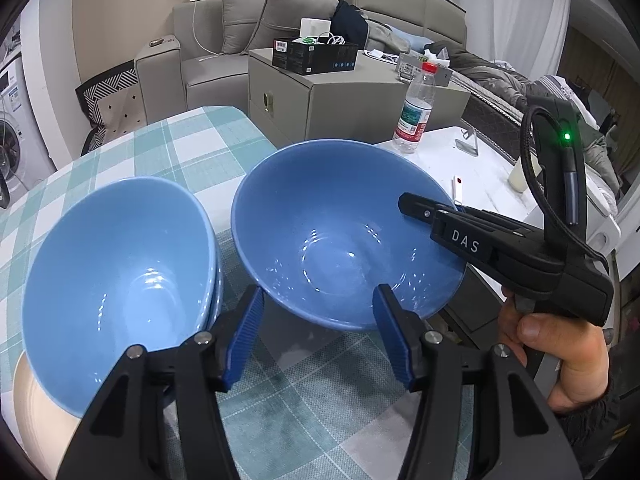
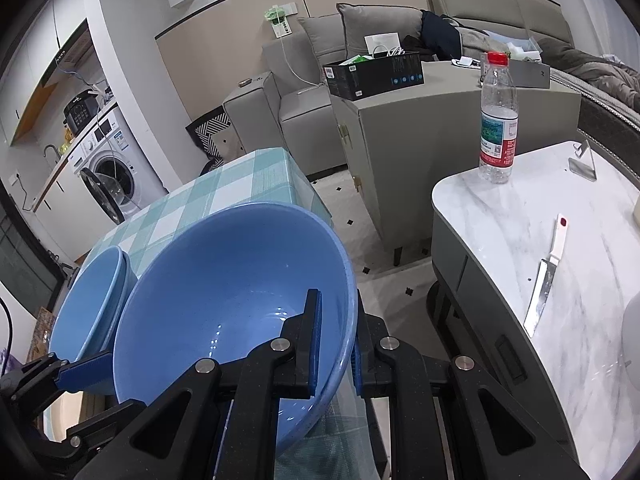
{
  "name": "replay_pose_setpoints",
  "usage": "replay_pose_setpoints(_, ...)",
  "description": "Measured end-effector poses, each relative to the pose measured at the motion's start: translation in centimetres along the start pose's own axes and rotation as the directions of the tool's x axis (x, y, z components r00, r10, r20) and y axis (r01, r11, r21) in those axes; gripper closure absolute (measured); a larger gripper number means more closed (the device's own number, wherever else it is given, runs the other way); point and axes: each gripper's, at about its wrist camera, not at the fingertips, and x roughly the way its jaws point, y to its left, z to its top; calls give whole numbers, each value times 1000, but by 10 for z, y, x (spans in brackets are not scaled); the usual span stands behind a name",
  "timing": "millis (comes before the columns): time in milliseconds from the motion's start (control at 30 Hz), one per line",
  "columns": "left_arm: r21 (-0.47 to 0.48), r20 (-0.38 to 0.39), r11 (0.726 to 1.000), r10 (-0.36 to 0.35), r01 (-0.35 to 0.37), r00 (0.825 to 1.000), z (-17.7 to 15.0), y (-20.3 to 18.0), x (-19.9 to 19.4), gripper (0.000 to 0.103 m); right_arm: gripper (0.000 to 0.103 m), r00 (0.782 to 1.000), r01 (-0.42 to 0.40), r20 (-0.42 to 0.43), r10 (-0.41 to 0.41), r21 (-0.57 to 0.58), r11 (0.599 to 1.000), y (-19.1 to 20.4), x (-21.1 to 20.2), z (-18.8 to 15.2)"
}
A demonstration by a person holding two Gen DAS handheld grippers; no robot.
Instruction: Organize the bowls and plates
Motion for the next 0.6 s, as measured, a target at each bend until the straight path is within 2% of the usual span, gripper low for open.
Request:
replay_pose_setpoints(133, 11, 14, 1000, 23, -23, 1000, 0, -2, 3, 47, 90, 1000, 0, 0, 0, -3, 1000, 0, 1, 0)
replay_pose_setpoints(367, 20, 31, 999, 46, -47, 998, 1, 0, 3, 59, 90, 1000, 13, 2, -13, -22, 1000, -1, 1, -1)
replay_pose_setpoints(600, 42, 46, 997, 60, -62, 997, -1, -2, 1, 60, 90, 1000, 20, 4, -20, -26, 999, 1, -1, -1)
